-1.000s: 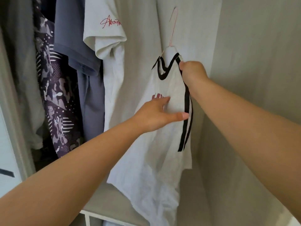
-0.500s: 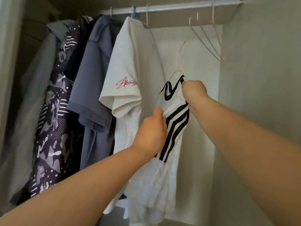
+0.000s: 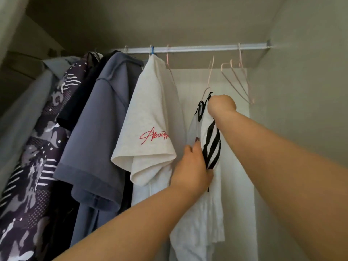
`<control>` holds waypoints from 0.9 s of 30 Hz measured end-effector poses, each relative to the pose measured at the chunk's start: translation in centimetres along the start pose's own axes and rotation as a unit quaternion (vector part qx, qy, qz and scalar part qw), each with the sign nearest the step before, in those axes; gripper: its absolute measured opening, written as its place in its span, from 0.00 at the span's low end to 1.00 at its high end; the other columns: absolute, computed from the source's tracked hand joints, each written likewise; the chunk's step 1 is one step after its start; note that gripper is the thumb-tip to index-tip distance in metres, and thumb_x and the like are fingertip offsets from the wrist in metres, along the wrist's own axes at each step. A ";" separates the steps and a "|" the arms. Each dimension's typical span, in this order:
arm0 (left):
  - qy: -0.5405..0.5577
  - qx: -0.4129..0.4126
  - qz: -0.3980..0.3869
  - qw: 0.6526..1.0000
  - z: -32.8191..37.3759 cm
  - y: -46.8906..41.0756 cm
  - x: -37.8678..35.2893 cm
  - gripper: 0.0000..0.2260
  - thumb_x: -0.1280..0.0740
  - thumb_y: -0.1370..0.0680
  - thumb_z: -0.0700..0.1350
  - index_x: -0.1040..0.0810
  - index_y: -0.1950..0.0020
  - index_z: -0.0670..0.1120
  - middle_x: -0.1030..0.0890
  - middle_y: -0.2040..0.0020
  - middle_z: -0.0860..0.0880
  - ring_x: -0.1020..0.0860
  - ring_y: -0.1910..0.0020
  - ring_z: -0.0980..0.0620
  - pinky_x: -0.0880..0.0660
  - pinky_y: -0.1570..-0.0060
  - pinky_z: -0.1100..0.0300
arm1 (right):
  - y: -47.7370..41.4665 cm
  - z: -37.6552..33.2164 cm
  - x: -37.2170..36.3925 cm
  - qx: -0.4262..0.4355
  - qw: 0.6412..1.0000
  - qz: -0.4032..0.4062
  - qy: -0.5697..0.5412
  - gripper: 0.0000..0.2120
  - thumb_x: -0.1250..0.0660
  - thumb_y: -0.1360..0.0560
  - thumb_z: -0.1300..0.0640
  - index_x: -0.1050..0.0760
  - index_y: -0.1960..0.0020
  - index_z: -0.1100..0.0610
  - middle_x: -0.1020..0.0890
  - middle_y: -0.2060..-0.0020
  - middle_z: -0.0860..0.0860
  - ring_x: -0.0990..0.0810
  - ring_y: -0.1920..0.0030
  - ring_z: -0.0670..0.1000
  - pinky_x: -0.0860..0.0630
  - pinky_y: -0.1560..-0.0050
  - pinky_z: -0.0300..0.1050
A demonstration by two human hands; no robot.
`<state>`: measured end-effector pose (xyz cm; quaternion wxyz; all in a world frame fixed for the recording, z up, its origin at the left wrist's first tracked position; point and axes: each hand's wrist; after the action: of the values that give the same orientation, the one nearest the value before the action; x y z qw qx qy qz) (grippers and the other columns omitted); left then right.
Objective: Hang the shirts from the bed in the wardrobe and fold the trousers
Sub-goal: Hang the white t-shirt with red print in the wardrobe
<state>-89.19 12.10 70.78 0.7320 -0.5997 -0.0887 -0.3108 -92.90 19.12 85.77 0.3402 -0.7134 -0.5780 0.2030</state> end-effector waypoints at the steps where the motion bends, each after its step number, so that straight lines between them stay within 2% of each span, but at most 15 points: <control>1: 0.020 0.016 -0.001 1.000 -0.1 -0.7 -0.5 0.24 0.34 0.24 0.45 0.39 0.31 0.45 0.34 0.39 0.44 0.26 0.45 0.42 0.31 0.52 0.56 | -0.2 0.0 -0.2 0.003 1.000 0.009 -0.003 0.17 0.47 0.21 0.59 0.43 0.68 0.53 0.37 0.68 0.48 0.40 0.70 0.44 0.34 0.64 0.42; 6: 0.088 0.070 0.013 0.994 -0.6 -4.7 -2.2 0.17 0.35 0.24 0.43 0.35 0.37 0.46 0.35 0.41 0.44 0.25 0.49 0.41 0.26 0.49 0.53 | -3.0 0.6 -1.3 0.030 0.999 0.023 0.024 0.16 0.45 0.21 0.57 0.40 0.68 0.53 0.35 0.69 0.48 0.38 0.70 0.44 0.39 0.71 0.35; 11: 0.083 0.059 0.062 0.993 -1.7 -9.2 -2.8 0.16 0.37 0.25 0.41 0.34 0.37 0.47 0.32 0.43 0.45 0.24 0.50 0.41 0.28 0.57 0.55 | -6.5 -0.5 -2.2 0.057 0.994 0.076 0.053 0.17 0.47 0.19 0.57 0.39 0.67 0.56 0.33 0.68 0.50 0.35 0.70 0.48 0.41 0.73 0.42; 15: 0.110 0.040 0.076 0.990 -2.7 -11.9 -2.2 0.20 0.39 0.26 0.38 0.35 0.35 0.48 0.32 0.43 0.45 0.24 0.51 0.40 0.25 0.53 0.51 | -8.2 -2.2 -3.5 0.068 0.992 0.080 0.064 0.13 0.46 0.20 0.58 0.36 0.63 0.59 0.31 0.65 0.51 0.32 0.65 0.52 0.42 0.73 0.41; 17: 0.099 0.023 0.079 0.992 -3.2 -12.9 -2.1 0.22 0.40 0.27 0.37 0.36 0.33 0.48 0.32 0.42 0.45 0.25 0.50 0.40 0.28 0.54 0.53 | -9.1 -2.8 -3.8 0.064 0.993 0.085 0.053 0.08 0.45 0.20 0.58 0.31 0.54 0.60 0.29 0.59 0.52 0.32 0.66 0.51 0.39 0.72 0.42; 21: 0.051 -0.019 0.097 0.994 -4.2 -14.7 -1.3 0.26 0.39 0.26 0.39 0.41 0.29 0.48 0.33 0.40 0.46 0.25 0.48 0.41 0.31 0.55 0.54 | -11.3 -3.4 -4.6 0.054 0.992 0.097 0.063 0.09 0.44 0.20 0.57 0.29 0.53 0.60 0.24 0.52 0.55 0.32 0.67 0.50 0.42 0.75 0.41; 24: -0.003 -0.045 0.103 0.994 -5.0 -15.6 -0.9 0.29 0.40 0.25 0.39 0.44 0.26 0.49 0.33 0.39 0.47 0.25 0.48 0.41 0.30 0.56 0.53 | -12.7 -3.6 -4.8 0.042 0.992 0.095 0.074 0.12 0.45 0.19 0.55 0.27 0.45 0.61 0.22 0.47 0.57 0.32 0.67 0.50 0.41 0.74 0.42; 27: -0.043 -0.069 0.103 0.991 -5.4 -16.6 -0.8 0.30 0.40 0.25 0.41 0.46 0.25 0.50 0.32 0.38 0.47 0.25 0.47 0.42 0.33 0.58 0.55 | -14.2 -3.9 -4.5 0.033 0.990 0.087 0.102 0.14 0.46 0.19 0.56 0.28 0.43 0.63 0.22 0.45 0.57 0.28 0.59 0.54 0.36 0.67 0.42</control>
<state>-100.42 5.85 82.58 0.7126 -0.6673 -0.0362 -0.2134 -101.14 15.28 98.23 0.4022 -0.7665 -0.4684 0.1772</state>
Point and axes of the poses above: each hand's wrist, its own y-axis away from the middle knuckle, its own x-axis out of the back of the hand, z = x × y
